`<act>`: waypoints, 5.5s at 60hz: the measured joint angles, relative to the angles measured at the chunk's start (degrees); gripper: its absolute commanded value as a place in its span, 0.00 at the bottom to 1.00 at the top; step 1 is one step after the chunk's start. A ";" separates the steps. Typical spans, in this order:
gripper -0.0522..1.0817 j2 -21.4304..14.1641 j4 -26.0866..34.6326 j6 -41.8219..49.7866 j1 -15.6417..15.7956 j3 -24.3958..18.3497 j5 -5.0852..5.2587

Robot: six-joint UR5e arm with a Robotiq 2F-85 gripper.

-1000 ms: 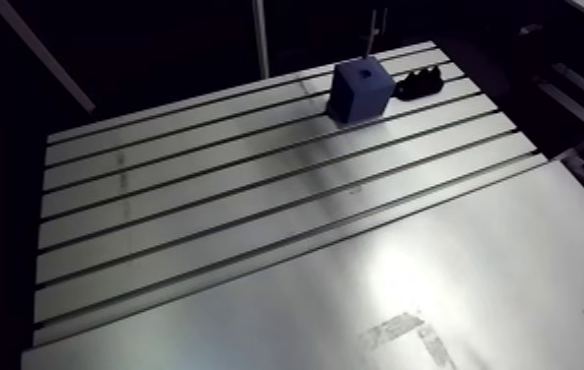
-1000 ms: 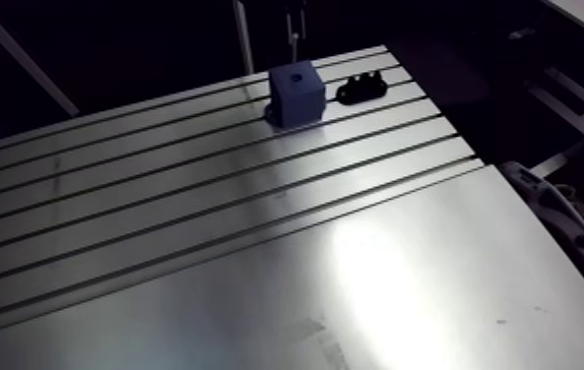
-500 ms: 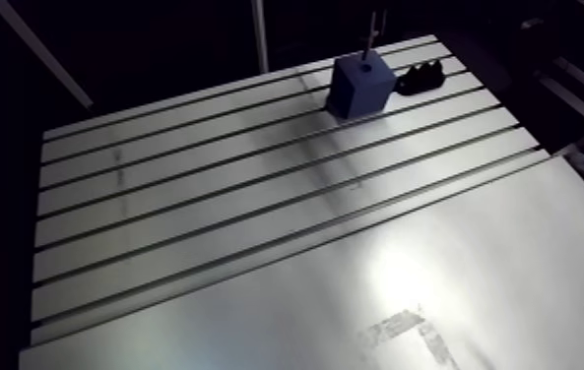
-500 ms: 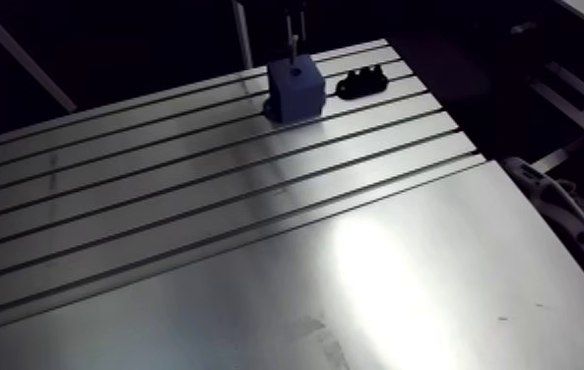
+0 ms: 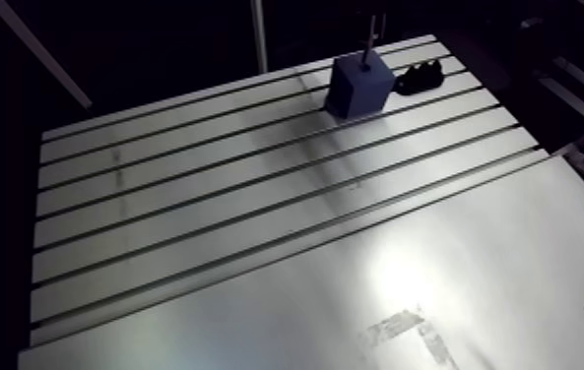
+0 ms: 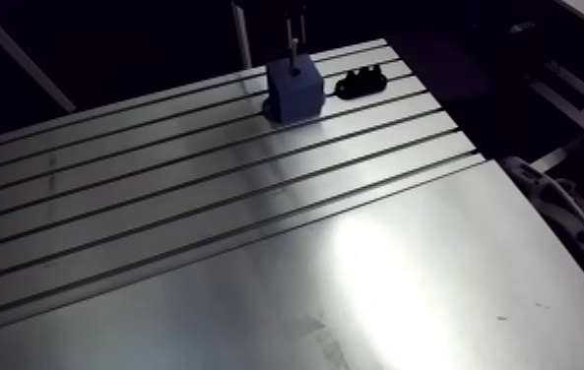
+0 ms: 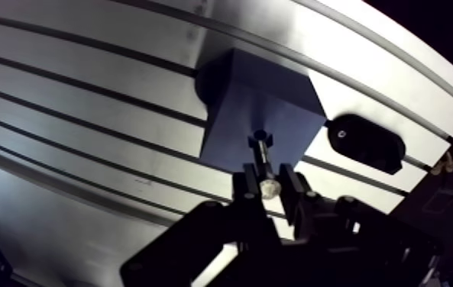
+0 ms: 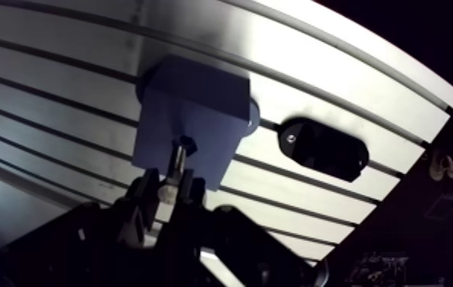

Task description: Pick up the M10 bolt and insert it into the hex recess until seated.

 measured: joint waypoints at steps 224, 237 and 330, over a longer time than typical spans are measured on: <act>0.05 1.59 -1.50 -0.01 -0.04 -0.43 0.09; 0.05 1.58 -1.64 -0.06 -0.07 -0.44 0.12; 0.41 -6.17 -6.81 22.15 -0.04 6.97 3.04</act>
